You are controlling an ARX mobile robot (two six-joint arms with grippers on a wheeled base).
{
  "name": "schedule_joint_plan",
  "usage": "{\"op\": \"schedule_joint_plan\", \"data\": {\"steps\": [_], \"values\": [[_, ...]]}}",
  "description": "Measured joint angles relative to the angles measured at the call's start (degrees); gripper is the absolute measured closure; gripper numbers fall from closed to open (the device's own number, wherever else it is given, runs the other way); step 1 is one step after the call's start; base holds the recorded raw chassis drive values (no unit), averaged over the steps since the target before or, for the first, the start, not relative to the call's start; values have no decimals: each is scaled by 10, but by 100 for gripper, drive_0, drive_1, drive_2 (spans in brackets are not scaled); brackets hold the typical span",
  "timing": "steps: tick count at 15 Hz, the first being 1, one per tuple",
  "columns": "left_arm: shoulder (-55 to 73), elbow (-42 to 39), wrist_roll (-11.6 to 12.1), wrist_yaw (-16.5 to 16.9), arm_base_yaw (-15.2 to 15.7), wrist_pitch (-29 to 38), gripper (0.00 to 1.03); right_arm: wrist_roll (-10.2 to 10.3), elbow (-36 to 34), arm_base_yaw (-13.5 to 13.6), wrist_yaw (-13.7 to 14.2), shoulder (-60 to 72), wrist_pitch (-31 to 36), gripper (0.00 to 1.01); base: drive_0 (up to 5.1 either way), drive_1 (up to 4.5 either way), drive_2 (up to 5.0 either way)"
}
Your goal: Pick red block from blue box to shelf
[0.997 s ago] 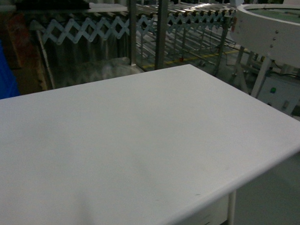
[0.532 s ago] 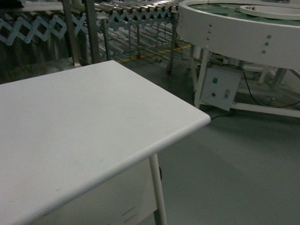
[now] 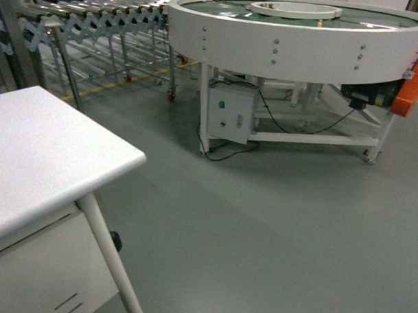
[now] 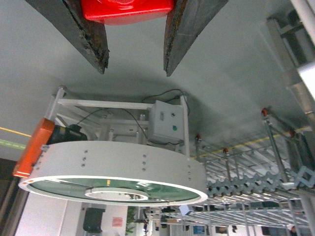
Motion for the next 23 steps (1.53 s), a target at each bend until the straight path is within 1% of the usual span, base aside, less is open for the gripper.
{"op": "schedule_joint_plan", "data": {"steps": [14,23], "values": [[0,0,0,0,0,-1,5,0,0,0,0,0,0,74,261,-371,-371],[0,0,0,0,0,0,5,0,0,0,2,0,1,74,-156,-156,-156]]}}
